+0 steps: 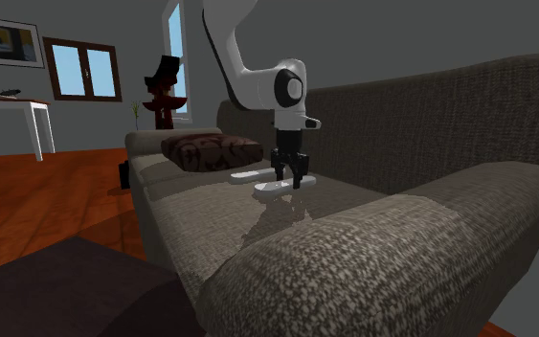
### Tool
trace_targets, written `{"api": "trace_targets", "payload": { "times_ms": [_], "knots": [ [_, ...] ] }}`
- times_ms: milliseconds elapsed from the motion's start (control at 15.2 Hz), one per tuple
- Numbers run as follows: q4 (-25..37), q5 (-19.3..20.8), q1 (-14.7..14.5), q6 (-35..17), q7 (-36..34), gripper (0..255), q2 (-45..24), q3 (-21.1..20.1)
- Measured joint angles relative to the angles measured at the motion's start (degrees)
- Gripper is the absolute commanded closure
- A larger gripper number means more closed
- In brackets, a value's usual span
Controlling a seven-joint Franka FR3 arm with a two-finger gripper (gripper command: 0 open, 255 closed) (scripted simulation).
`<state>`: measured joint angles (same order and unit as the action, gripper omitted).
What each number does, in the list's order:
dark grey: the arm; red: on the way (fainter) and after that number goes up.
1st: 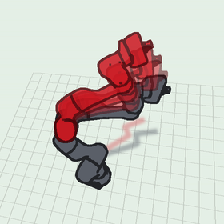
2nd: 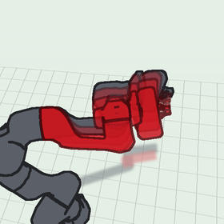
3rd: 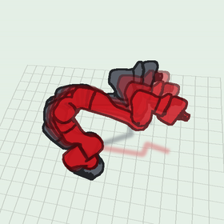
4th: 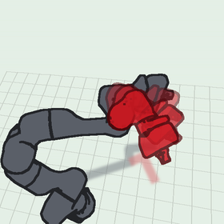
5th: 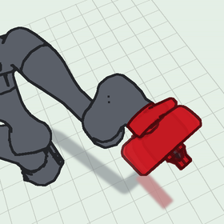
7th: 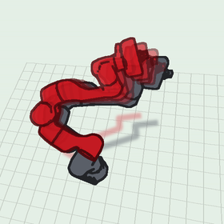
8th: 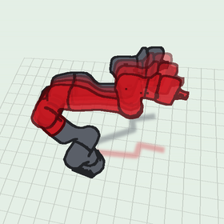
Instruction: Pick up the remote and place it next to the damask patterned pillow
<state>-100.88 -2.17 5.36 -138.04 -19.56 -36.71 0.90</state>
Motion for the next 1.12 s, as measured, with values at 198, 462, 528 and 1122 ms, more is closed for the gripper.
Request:
{"api": "trace_targets", "payload": {
  "times_ms": [198,462,528,1122],
  "knots": [
    [0.0,0.0,0.0,0.0,0.0,255,0.0,0.0],
    [0.0,0.0,0.0,0.0,0.0,255,0.0,0.0],
    [0.0,0.0,0.0,0.0,0.0,255,0.0,0.0],
    [-0.3,0.1,-0.1,4.0,-0.2,255,4.2,0.1]
  ]
}}
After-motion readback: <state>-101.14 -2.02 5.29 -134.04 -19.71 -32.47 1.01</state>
